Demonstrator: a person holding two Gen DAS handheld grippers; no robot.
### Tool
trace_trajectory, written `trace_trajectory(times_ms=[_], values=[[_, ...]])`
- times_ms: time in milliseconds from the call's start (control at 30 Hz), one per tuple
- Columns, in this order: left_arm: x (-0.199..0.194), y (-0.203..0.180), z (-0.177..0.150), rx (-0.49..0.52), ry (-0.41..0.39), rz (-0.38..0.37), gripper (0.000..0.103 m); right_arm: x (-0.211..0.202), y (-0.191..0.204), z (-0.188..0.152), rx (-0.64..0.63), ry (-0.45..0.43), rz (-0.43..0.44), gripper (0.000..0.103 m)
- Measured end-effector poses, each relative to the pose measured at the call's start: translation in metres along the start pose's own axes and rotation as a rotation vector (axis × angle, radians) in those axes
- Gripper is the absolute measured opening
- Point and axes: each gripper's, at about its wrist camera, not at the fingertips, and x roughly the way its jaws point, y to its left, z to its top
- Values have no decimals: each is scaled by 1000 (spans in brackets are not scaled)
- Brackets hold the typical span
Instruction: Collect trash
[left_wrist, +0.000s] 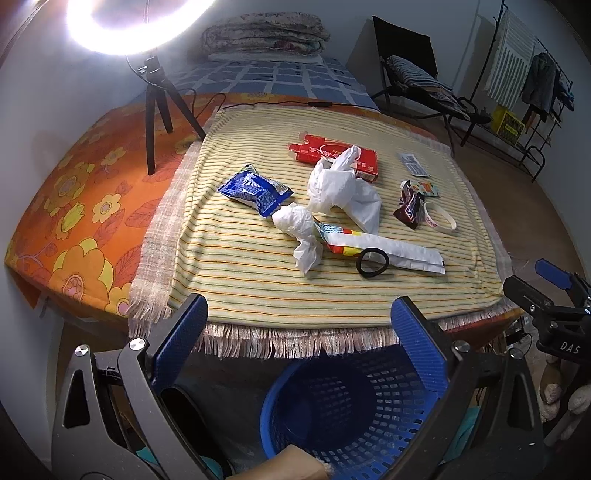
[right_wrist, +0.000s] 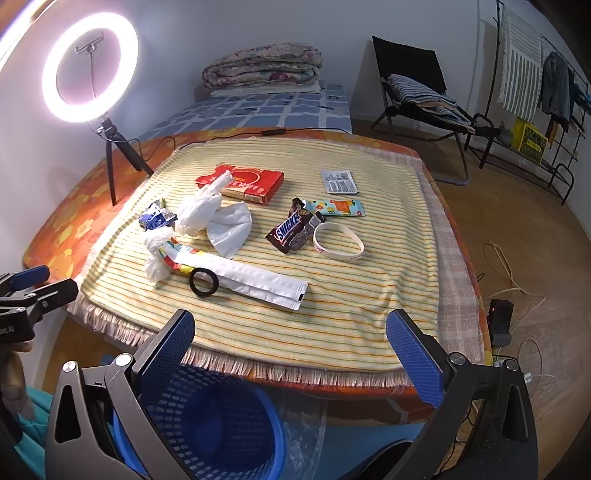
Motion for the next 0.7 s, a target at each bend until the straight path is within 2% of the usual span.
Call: trace_trajectory(times_ms=[700], values=[[2,1,-3,-7,7,-3,101,2,1,-3,1,12,12,103]])
